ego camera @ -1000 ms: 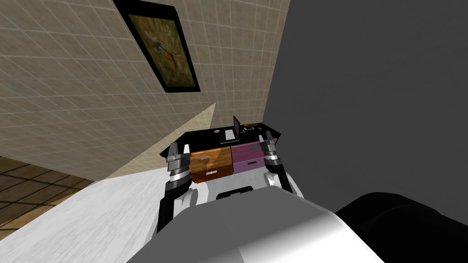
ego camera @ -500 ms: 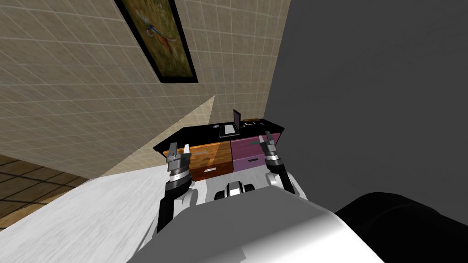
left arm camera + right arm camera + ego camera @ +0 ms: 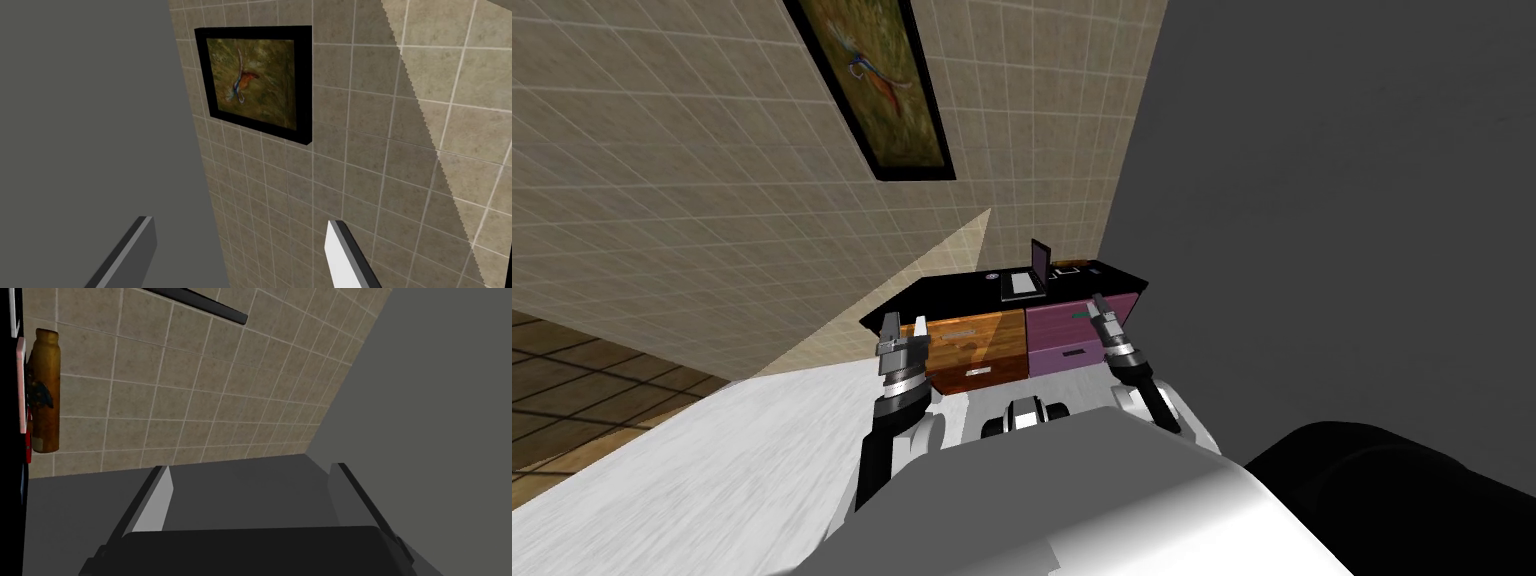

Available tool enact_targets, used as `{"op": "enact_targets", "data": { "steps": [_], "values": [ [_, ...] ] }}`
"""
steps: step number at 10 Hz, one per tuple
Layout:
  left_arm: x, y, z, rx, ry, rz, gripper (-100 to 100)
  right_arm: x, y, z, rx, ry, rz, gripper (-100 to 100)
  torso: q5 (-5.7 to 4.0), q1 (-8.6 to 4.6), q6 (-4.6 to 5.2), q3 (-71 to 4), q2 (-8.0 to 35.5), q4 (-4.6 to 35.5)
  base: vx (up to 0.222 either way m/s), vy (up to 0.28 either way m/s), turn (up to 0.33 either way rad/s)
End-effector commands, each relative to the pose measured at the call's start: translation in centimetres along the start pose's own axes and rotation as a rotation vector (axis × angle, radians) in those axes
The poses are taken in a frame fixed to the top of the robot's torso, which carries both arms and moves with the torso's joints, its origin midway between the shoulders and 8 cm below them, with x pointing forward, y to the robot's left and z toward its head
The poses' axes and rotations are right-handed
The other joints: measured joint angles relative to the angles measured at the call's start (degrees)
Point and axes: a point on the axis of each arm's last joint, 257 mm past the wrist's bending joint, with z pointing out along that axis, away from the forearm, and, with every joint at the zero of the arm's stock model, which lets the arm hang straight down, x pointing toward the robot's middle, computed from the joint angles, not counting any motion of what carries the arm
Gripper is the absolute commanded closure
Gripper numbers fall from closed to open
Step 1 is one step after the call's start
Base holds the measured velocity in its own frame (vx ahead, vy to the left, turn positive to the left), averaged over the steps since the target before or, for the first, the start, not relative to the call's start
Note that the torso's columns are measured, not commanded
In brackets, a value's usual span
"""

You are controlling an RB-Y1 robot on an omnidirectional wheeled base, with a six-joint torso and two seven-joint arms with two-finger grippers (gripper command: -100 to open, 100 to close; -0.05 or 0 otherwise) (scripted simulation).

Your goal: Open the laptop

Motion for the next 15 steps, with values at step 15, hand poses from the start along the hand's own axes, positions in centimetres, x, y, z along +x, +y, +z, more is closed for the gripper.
{"op": "enact_targets", "data": {
  "steps": [15],
  "values": [
    [0.0,0.0,0.0,0.0,0.0,0.0,0,-11.6,-8.7,-6.7,0.364,0.268,-0.93,-100,0.0,-0.01,0.0,0.0,0.0,0.0,0.047,0.072,0.065]
  ]
}}
